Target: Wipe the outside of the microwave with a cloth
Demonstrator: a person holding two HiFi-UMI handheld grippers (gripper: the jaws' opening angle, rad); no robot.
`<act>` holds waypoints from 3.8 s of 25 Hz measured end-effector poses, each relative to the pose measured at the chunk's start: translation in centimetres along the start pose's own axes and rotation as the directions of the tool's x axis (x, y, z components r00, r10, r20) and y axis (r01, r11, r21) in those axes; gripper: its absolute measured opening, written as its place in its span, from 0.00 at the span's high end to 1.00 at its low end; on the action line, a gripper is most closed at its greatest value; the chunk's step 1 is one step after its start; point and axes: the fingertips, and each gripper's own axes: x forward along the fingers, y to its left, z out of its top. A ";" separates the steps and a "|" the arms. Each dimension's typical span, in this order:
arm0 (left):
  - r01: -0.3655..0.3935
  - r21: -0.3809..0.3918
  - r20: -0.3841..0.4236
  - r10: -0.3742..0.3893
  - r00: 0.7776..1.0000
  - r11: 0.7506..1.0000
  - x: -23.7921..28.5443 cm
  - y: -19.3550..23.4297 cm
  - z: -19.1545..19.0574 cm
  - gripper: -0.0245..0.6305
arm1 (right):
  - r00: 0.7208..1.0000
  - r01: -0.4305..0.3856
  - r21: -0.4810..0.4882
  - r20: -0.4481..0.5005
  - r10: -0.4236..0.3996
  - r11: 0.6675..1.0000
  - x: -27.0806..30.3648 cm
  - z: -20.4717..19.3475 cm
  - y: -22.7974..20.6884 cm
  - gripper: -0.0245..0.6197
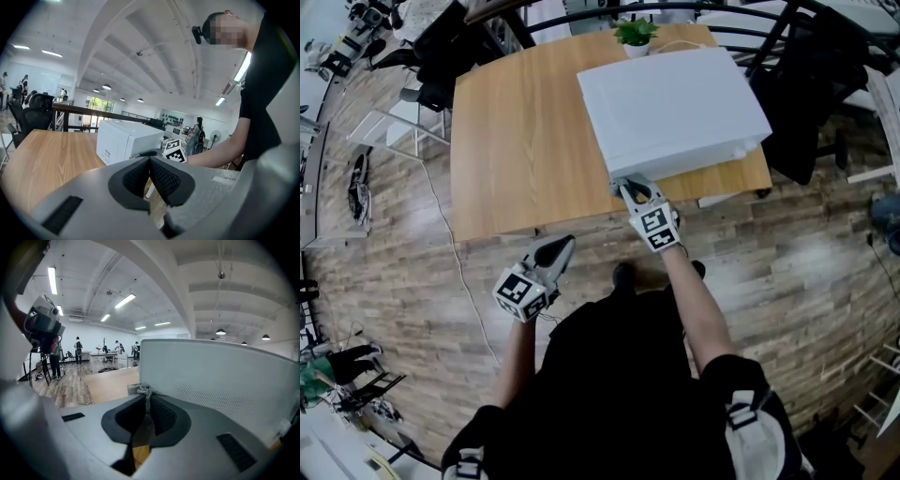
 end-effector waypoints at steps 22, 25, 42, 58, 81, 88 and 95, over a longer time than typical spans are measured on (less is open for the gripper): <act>-0.045 0.028 -0.009 0.046 0.999 0.999 -0.7 -0.3 0.5 0.96 | 0.997 -0.052 0.018 -0.051 0.053 0.998 1.1 -3.0 0.2 0.92; -0.058 0.020 0.001 0.058 0.998 0.998 -0.4 -0.6 1.0 0.96 | 0.997 -0.052 0.036 -0.059 0.054 0.998 0.6 -3.5 -0.5 0.92; -0.076 -0.019 -0.027 0.076 0.997 0.997 4.6 -3.9 1.8 0.96 | 0.991 -0.057 0.036 -0.122 0.061 0.998 -2.1 -6.3 -6.8 0.92; -0.137 -0.058 -0.049 0.134 0.990 0.989 5.7 -6.4 1.3 0.96 | 0.983 -0.101 0.024 -0.149 0.103 0.995 -2.8 -8.5 -9.4 0.92; -0.131 -0.090 -0.045 0.128 0.991 0.987 11.6 -11.0 0.3 0.96 | 0.972 -0.024 -0.007 -0.235 0.022 1.000 -6.9 -13.5 -19.0 0.92; -0.167 -0.114 -0.048 0.162 0.986 0.979 12.2 -12.0 -0.6 0.96 | 0.969 -0.015 -0.016 -0.246 0.011 1.000 -7.7 -14.5 -20.7 0.92; -0.183 -0.111 -0.034 0.180 0.983 0.977 13.5 -13.0 -0.9 0.96 | 0.968 0.005 -0.014 -0.251 -0.008 1.000 -8.8 -15.3 -23.1 0.92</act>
